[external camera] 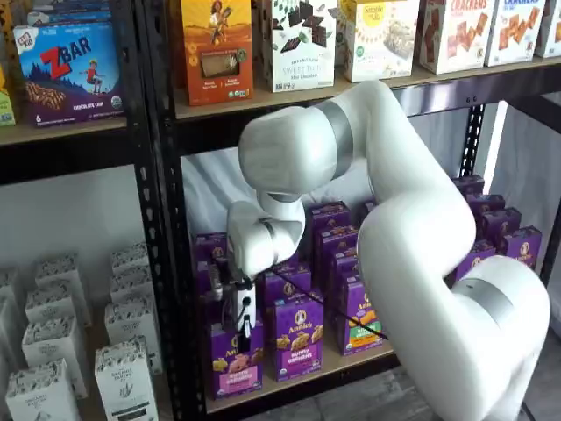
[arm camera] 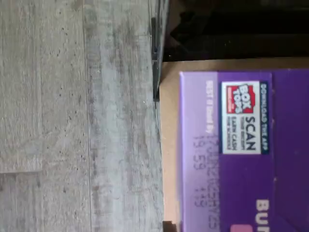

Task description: Pick up the purple box with a pink patch in the middle, on the bottom shelf, the first box from the left

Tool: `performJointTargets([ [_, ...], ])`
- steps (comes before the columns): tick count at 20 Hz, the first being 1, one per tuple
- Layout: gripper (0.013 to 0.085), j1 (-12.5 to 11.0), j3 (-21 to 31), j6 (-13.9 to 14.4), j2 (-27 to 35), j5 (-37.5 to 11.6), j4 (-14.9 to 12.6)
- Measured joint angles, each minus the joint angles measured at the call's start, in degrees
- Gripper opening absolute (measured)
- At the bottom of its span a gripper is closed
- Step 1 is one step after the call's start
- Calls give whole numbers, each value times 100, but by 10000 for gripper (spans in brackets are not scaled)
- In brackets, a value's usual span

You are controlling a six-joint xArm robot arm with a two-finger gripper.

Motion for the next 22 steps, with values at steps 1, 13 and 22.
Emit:
performJointTargets([
  [1, 450, 0, 6, -11, -3, 0, 11],
  [13, 330, 29, 8, -33, -4, -2, 69],
  [22, 290, 47, 114, -152, -92, 6, 220],
])
